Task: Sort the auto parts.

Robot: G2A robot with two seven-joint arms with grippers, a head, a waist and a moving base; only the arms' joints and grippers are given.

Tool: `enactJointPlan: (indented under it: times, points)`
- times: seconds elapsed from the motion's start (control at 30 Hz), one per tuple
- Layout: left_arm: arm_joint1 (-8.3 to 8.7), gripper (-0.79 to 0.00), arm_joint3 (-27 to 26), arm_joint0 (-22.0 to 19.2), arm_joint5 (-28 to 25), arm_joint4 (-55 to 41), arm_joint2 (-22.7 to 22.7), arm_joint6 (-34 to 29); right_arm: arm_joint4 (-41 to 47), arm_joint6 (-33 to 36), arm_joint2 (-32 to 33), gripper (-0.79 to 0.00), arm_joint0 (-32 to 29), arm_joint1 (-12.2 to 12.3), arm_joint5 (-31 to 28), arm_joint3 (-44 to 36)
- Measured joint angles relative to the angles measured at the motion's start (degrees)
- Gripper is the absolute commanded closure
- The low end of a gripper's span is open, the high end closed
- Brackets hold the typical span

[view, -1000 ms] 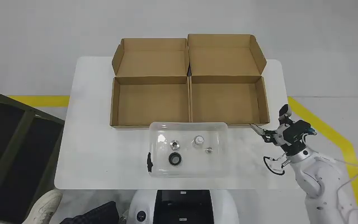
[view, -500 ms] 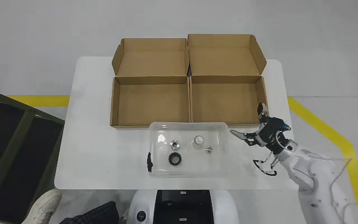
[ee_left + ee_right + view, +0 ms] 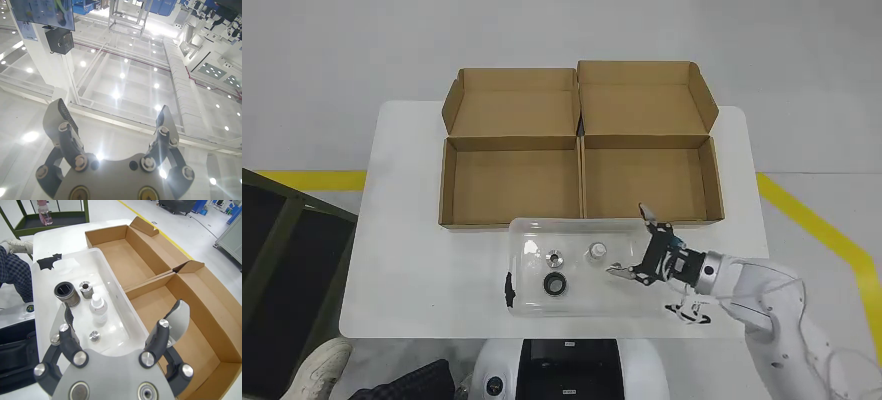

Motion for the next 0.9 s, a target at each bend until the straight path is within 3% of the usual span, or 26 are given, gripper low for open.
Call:
enactJointPlan:
  times: [0.63, 0.77, 0.9]
  points:
    - [0.00, -0.785, 0.00, 0.00, 0.00, 0.00, 0.00, 0.00, -4.38, 3.49, -9.11, -0.785, 4.42, 0.05, -0.18, 3.98]
    - [0.00, -0.785, 0.00, 0.00, 0.00, 0.00, 0.00, 0.00, -4.31, 4.04, -10.05, -0.711, 5.01, 0.09, -0.10, 4.64]
    - [0.00, -0.785, 0.00, 0.00, 0.00, 0.00, 0.00, 0.00, -4.50, 4.59, -10.89, -0.739, 5.46, 0.15, -0.08, 4.92]
